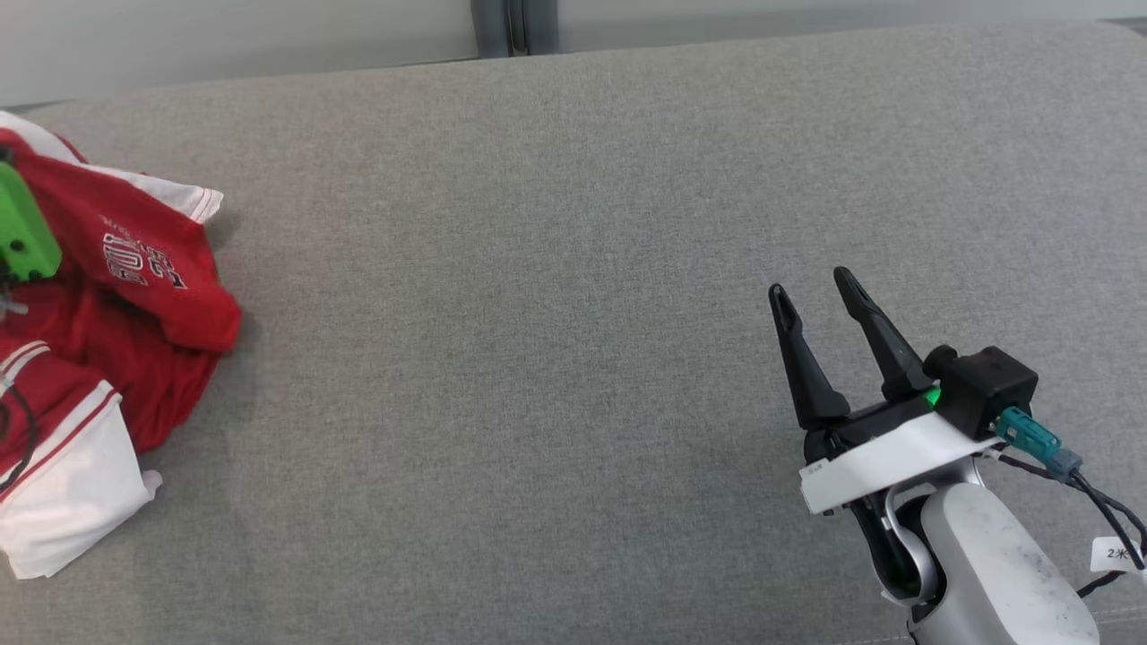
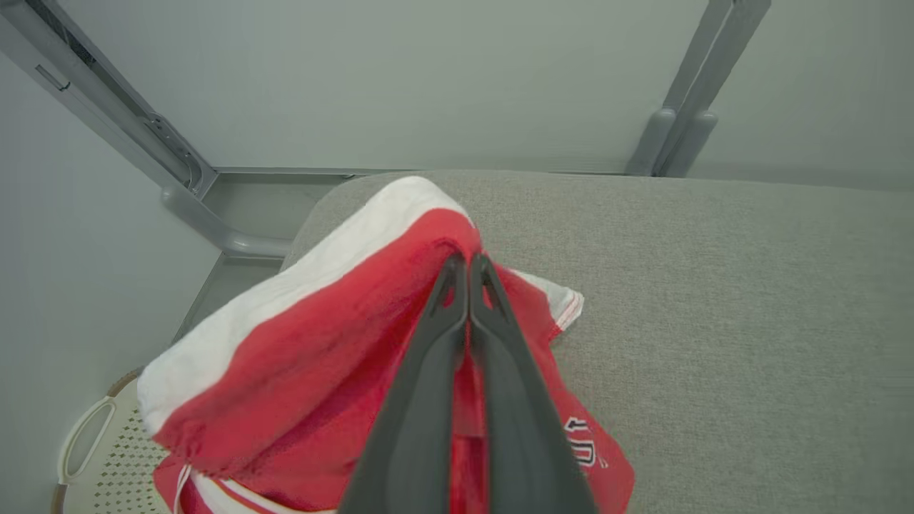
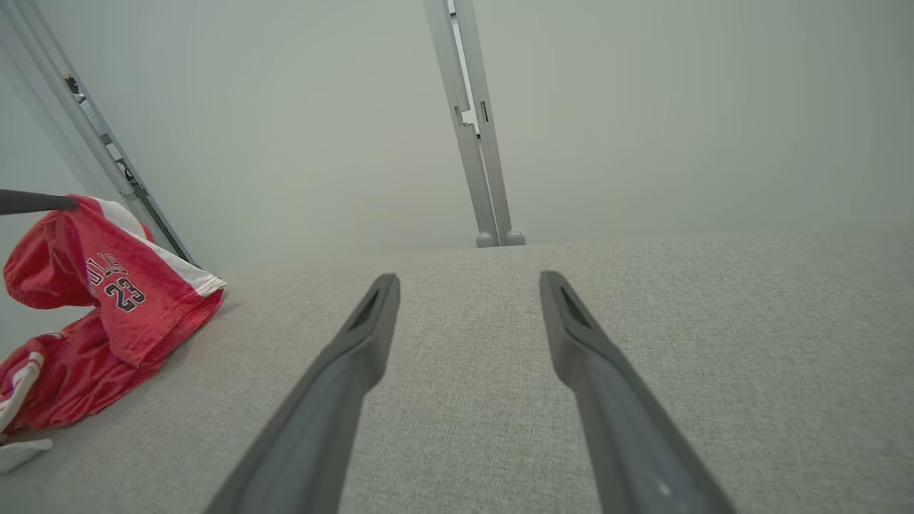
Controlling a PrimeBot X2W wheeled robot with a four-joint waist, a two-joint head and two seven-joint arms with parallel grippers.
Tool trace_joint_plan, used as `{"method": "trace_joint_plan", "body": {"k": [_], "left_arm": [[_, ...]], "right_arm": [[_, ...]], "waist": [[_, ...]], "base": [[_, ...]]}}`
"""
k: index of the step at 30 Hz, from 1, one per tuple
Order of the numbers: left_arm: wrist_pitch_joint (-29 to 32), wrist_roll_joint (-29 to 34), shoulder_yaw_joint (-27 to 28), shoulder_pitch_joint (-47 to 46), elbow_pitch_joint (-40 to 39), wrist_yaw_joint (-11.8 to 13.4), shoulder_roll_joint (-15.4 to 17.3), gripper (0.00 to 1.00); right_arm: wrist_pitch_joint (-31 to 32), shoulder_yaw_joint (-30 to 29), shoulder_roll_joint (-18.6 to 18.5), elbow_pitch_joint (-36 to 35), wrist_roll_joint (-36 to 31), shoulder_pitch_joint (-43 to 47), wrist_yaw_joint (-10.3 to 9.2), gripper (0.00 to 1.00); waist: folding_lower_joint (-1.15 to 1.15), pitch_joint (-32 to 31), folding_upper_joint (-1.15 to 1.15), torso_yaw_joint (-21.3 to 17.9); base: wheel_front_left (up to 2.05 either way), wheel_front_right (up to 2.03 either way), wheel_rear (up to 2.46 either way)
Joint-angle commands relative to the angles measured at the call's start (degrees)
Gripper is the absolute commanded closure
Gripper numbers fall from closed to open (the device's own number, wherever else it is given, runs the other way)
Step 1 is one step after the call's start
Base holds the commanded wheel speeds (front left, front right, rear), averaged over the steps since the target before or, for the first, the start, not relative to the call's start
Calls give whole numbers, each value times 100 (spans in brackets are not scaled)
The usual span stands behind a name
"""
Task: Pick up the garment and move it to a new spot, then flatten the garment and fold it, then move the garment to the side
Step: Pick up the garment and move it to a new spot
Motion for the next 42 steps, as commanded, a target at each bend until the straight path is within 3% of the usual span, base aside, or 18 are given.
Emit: {"method": "trace_joint_plan", "body": {"k": [1, 9, 13, 17, 22, 27, 32, 33, 34, 38, 42], "left_arm": [[10, -199, -122, -13, -238, -9, -22, 100], [198, -973, -888, 243, -1958, -11, 16, 100], [260, -1226, -987, 401, -2779, -11, -23, 100], [314, -1376, -1057, 747, -3549, 46, -181, 100], [175, -1421, -1234, 1411, -4381, 293, -482, 100], [-315, -1369, -1567, 2170, -4439, 442, -992, 100], [-937, -1255, -1942, 2760, -3552, 384, -1523, 100], [-1001, -1234, -2027, 2812, -3319, 359, -1608, 67], [-1124, -1207, -2107, 2860, -3100, 310, -1718, 0], [-1669, -1164, -2219, 2851, -2491, 213, -1992, 0], [-2161, -1038, -2248, 2810, -2306, 154, -2025, 0]], "right_arm": [[-15, 17, 25, 24, 42, 104, 2, 0], [-14, -74, 119, 30, 111, 289, 2, 0], [-15, -122, 134, -35, 168, 305, 2, 0], [-14, -221, 134, -96, 211, 316, 2, 0], [-14, -376, 131, -192, 270, 285, 2, 0], [-14, -490, 144, -249, 324, 278, 2, 0], [-14, -468, 128, -214, 321, 265, 2, 0], [-14, -438, 121, -209, 309, 253, 2, 0], [-14, -403, 111, -205, 297, 234, 2, 0], [-14, -404, 78, -215, 315, 231, 2, 0], [-14, -417, 48, -290, 459, 339, 2, 0]], "waist": [[0, -232, 0, -12], [0, -575, 0, -256], [0, -610, 0, -469], [0, -585, 0, -706], [0, -473, 0, -1009], [0, -385, 0, -1181], [0, -375, 0, -1219], [0, -375, 0, -1205], [0, -372, 0, -1190], [0, -401, 0, -1055], [0, -507, 0, -858]], "base": [[0, 0, 0], [0, 0, 0], [0, 0, 0], [0, 0, 0], [0, 0, 0], [0, 0, 0], [0, 0, 0], [0, 0, 0], [0, 0, 0], [0, 0, 0], [0, 0, 0]]}}
